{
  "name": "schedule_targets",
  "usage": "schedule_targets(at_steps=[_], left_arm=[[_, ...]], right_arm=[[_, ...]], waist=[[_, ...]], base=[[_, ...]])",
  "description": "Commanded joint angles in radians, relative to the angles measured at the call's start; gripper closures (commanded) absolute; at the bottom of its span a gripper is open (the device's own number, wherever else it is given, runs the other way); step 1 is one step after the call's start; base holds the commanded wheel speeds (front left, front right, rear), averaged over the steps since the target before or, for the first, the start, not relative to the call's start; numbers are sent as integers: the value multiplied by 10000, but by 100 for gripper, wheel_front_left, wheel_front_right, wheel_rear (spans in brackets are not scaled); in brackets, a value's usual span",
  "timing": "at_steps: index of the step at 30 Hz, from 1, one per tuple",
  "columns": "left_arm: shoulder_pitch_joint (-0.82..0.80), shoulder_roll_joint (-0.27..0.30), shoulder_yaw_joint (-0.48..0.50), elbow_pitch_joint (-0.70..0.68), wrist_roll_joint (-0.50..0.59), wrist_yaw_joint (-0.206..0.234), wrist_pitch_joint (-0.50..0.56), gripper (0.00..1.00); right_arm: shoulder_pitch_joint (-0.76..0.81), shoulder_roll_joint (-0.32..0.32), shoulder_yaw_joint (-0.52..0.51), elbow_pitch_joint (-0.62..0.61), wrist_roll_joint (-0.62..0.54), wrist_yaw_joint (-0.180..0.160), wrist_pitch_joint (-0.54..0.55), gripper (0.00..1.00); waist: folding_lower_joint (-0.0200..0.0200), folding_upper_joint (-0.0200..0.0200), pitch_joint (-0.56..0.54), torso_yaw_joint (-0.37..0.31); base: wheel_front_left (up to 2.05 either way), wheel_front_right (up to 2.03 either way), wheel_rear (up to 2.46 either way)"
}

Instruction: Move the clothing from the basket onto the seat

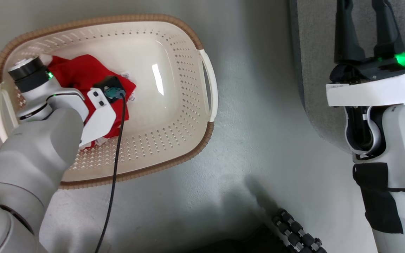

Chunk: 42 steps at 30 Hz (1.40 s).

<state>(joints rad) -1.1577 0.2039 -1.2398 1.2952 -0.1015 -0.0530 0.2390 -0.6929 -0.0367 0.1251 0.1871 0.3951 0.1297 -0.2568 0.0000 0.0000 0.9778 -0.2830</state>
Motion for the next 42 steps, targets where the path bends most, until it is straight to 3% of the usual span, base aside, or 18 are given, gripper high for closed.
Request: schedule_targets(at_steps=[1, 11, 16, 28, 42], left_arm=[[205, -70, 214, -49, -158, -31, -331, 100], [812, -889, 1031, -64, -1323, -113, -2160, 100], [1654, -1351, 1391, -89, -1888, 285, -2938, 100], [2904, -1533, 1990, -1213, -3408, 254, -4295, 100], [4012, -1536, 2143, -2727, -5251, 809, -4941, 100]], right_arm=[[355, -136, -122, -89, -197, 10, -49, 0], [658, -135, -378, 283, -930, 10, -49, 0], [877, -135, -367, 547, -1263, 10, -49, 0], [1644, -409, -288, 1085, -1456, 10, -49, 0], [2847, -726, -224, 1714, -1486, 10, -49, 0]], waist=[[0, 0, -349, 154], [0, 0, -1885, 777], [0, 0, -2795, 1132], [0, 0, -4709, 2133], [0, 0, -6871, 2907]], base=[[0, 0, 0], [0, 0, 0], [0, 0, 0], [0, 0, 0], [0, 0, 0]])
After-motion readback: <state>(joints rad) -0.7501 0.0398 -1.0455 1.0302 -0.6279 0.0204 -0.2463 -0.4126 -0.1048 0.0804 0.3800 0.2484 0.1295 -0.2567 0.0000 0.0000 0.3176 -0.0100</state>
